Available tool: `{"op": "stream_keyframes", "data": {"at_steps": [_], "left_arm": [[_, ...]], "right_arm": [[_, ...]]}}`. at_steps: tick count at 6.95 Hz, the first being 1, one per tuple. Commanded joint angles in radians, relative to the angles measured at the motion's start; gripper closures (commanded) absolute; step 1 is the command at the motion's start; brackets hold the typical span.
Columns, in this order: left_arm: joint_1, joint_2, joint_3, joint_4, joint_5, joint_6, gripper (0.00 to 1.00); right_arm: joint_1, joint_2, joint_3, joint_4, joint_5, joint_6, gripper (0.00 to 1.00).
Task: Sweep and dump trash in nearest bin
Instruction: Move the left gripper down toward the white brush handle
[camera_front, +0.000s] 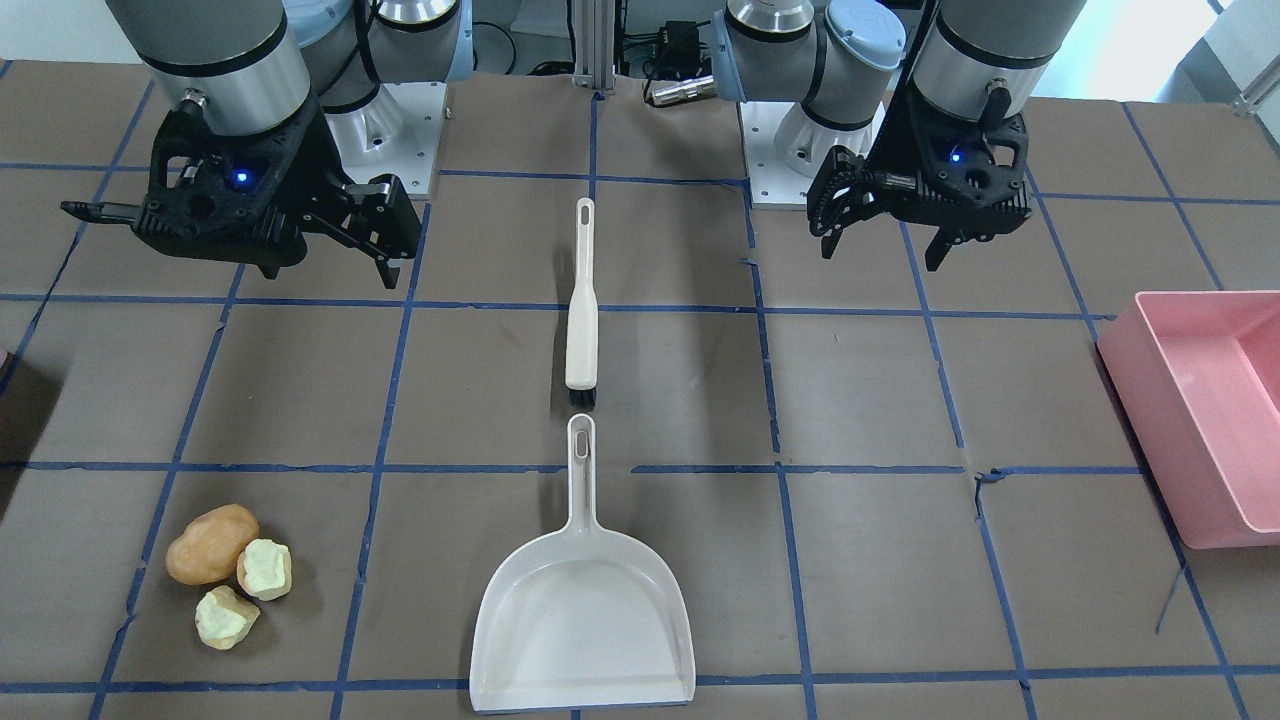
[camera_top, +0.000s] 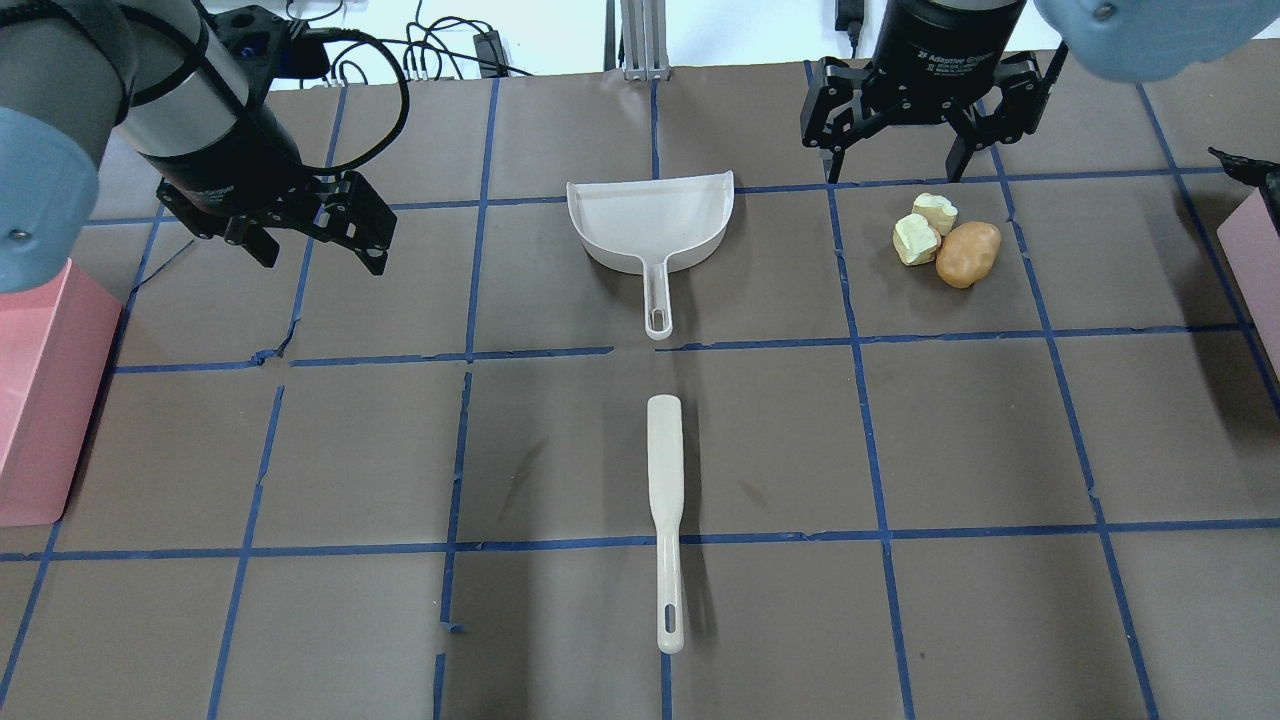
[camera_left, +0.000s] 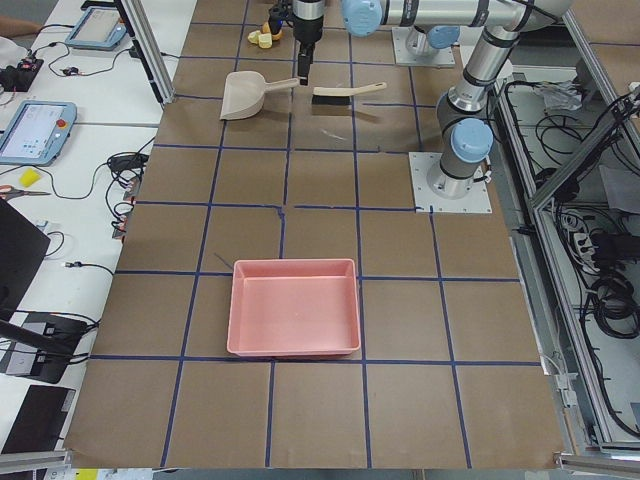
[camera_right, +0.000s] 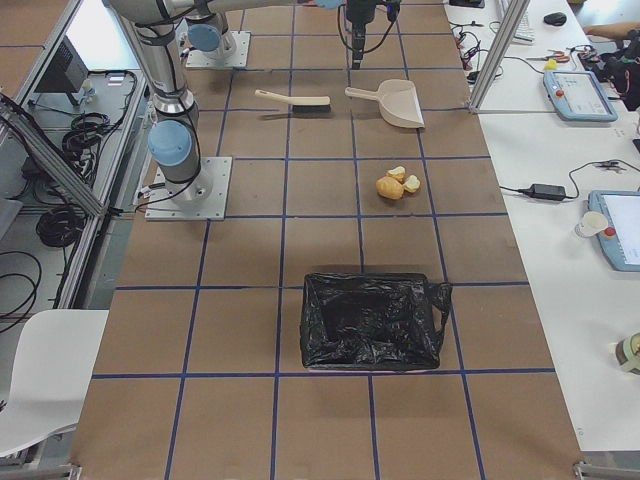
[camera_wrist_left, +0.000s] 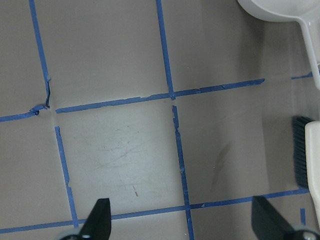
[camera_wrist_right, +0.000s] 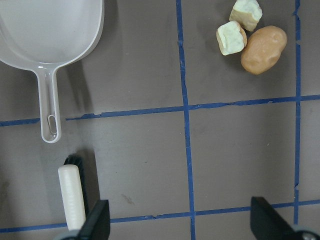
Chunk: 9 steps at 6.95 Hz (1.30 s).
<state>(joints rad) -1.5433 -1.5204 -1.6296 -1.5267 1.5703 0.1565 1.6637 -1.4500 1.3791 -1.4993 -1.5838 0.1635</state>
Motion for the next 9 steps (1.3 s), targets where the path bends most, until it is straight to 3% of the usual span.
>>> {"op": "stream_keyframes", "data": {"at_steps": [1,4,9], "left_arm": [[-0.007,0.002,-0.001,-0.001,-0.001,-0.011,0.0],[-0.041,0.005,-0.07,0.0,-0.019,-0.133,0.0],[-0.312,-0.052,-0.22,0.107,-0.018,-0.288,0.0]], "right_arm": [[-0.009,-0.001,0.0,0.002,0.011,0.001,0.0],[-0.012,-0.003,0.0,0.007,0.01,0.001,0.0],[-0.009,-0.006,0.002,0.037,-0.004,-0.002,0.0]]}}
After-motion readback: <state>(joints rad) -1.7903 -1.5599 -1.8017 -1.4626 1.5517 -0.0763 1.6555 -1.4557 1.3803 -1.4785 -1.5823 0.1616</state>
